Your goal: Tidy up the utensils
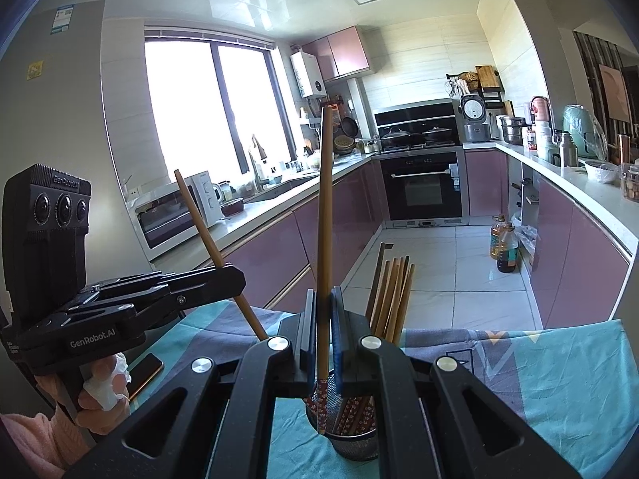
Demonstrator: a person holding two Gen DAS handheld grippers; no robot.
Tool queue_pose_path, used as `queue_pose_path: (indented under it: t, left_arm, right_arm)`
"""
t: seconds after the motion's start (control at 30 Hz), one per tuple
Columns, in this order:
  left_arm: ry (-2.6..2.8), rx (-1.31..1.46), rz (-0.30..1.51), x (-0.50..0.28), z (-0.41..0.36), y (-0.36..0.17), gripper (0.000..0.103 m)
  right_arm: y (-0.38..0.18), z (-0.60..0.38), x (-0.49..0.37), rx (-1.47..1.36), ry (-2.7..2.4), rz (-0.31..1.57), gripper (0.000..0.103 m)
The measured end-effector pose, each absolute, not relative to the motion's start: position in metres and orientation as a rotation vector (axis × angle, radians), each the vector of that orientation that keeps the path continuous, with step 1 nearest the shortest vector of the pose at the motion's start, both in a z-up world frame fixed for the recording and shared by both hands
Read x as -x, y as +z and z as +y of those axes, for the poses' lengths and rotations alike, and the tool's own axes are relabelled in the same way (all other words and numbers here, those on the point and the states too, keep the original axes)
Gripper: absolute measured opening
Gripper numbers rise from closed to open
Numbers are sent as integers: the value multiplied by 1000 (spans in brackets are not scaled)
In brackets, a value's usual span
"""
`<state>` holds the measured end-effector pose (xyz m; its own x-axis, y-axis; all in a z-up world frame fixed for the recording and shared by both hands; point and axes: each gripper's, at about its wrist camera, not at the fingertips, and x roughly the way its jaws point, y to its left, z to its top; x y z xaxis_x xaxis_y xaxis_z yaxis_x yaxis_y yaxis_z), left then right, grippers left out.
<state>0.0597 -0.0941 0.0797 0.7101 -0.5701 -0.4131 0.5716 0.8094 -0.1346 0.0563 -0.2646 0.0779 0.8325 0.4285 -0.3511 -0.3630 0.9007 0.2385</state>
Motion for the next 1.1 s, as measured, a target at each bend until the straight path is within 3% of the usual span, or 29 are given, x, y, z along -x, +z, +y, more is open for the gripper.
queue_pose_path:
  t: [1.1]
  left_arm:
    - [-603,-21,503,-80,-109,87,7]
  right_arm:
    - [68,-257,-79,-172,373,445,6]
